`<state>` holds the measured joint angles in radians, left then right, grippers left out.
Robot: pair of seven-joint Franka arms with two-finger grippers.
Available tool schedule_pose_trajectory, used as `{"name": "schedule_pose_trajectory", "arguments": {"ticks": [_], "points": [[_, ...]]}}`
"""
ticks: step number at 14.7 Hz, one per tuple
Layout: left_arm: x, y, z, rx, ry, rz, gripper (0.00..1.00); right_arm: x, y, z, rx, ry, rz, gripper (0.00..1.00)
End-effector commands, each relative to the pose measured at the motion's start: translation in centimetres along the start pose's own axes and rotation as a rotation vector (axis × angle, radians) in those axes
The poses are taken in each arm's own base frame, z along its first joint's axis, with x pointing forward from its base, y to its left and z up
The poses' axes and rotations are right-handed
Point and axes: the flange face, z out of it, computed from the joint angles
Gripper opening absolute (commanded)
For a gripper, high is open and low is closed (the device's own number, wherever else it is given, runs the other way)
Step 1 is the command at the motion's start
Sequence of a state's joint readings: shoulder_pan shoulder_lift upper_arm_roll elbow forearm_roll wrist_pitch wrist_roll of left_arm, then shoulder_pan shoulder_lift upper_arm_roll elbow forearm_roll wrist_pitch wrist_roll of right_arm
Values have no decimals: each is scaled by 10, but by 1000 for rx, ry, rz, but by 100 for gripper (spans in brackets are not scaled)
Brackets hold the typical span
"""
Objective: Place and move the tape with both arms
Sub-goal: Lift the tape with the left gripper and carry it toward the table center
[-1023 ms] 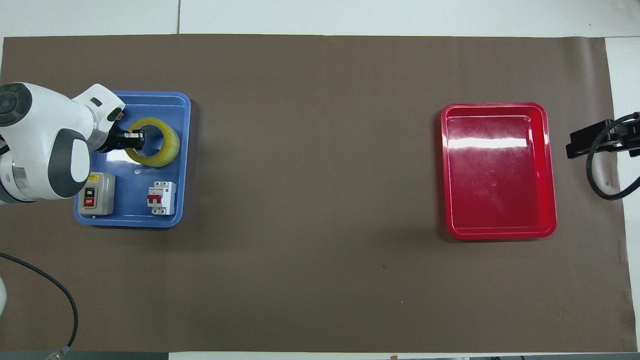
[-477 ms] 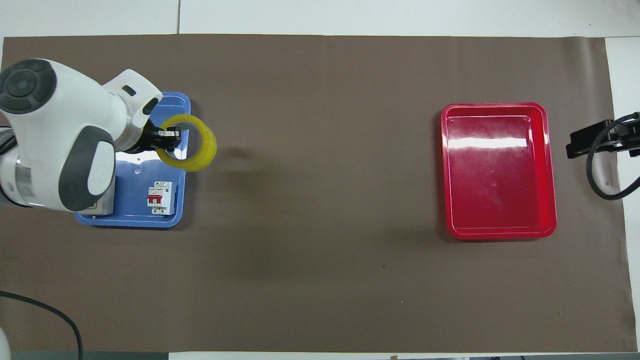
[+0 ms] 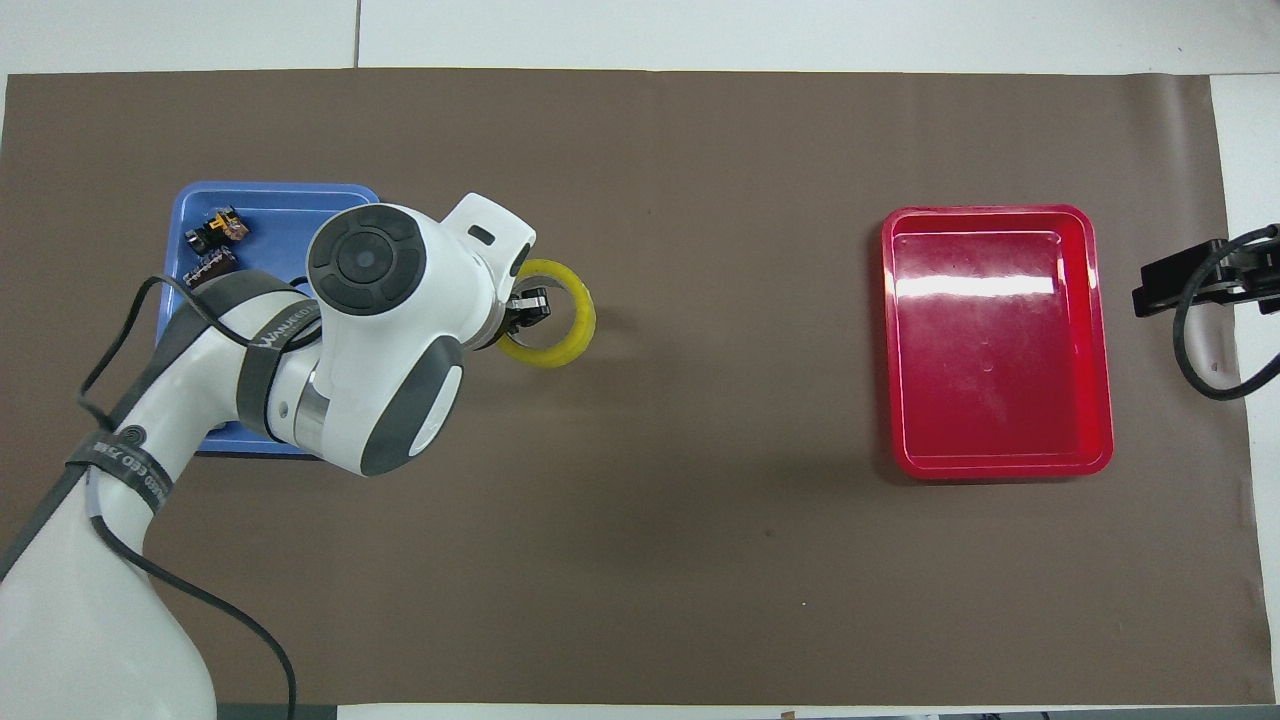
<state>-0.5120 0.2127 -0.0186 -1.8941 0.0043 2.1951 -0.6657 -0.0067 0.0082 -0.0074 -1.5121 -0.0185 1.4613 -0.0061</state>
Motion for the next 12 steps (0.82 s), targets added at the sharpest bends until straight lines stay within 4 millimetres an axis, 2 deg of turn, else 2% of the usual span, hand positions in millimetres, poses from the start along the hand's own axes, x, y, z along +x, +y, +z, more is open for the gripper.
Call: {"name": "schedule_pose_trajectory", "arguments": {"ticks": [1,2,4,6,12], "points": [[8,15,14,-25,42,-38,0,-2,4,-2,11,8,-11,100],[2,30,23,-26,38,-21,0,-2,4,-2,11,8,-11,100],[-1,48,40,-19,27,-14,0,-2,4,-2,11,7,-11,100],[-12,63,53,11,38,6,0,-2,4,-2,11,7,-12,100],[-18,72,75,16,57,15,0,-2,4,-2,11,7,-12,100]]}}
